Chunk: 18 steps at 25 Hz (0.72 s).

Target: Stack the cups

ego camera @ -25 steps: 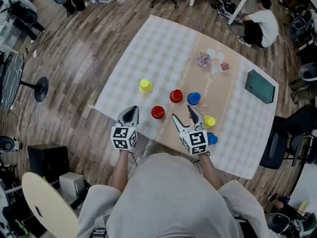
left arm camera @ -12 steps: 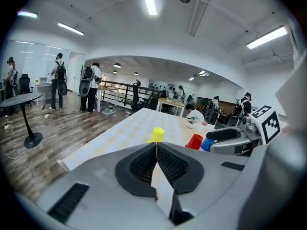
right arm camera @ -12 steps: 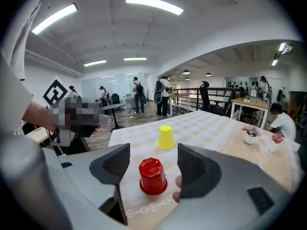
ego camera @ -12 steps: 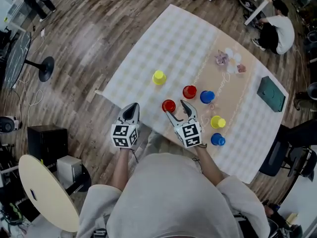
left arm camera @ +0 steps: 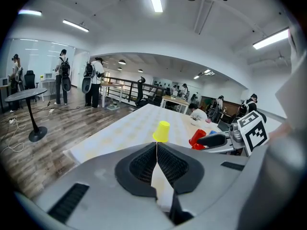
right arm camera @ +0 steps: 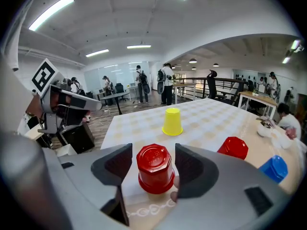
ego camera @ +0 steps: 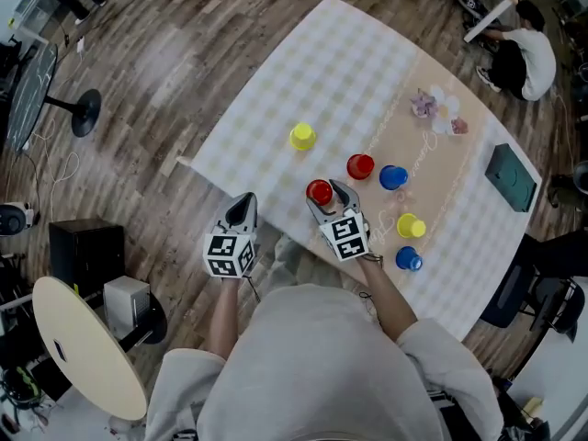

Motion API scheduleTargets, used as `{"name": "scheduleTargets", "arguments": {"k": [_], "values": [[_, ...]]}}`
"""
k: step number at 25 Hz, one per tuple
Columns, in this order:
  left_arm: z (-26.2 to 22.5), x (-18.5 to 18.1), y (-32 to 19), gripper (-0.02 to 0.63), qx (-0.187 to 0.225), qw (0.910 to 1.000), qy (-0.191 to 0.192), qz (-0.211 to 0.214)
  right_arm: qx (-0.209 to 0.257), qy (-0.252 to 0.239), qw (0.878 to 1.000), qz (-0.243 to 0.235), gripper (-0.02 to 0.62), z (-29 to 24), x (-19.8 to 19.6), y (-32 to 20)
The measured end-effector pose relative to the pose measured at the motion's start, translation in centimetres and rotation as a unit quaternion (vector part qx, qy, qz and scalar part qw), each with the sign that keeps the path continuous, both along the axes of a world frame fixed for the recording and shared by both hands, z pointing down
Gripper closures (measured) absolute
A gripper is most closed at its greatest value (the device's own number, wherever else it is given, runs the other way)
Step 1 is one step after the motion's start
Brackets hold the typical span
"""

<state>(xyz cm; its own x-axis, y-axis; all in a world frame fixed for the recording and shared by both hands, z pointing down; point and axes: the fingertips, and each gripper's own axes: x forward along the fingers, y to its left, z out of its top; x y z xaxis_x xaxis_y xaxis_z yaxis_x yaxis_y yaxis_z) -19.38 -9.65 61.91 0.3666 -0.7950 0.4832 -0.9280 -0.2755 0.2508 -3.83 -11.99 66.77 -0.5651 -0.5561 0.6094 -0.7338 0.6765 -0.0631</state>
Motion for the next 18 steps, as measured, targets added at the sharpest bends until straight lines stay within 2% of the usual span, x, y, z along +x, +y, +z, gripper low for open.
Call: {"name": "scheduleTargets", "arguments": {"k": [5,18], "values": [[0.5,-0.4,0.4,0.591,-0.004,1.0,0.002,-0.003,-0.01,0.015,1.0,0.001,0.356,1.5,-0.1,0.4],[1.0,0.3,-0.5,0.592,-0.009,0.9999,0.01,-0.005,0.0,0.01,1.0,-0.011,0.356,0.4,-0.2,-1.0]]}}
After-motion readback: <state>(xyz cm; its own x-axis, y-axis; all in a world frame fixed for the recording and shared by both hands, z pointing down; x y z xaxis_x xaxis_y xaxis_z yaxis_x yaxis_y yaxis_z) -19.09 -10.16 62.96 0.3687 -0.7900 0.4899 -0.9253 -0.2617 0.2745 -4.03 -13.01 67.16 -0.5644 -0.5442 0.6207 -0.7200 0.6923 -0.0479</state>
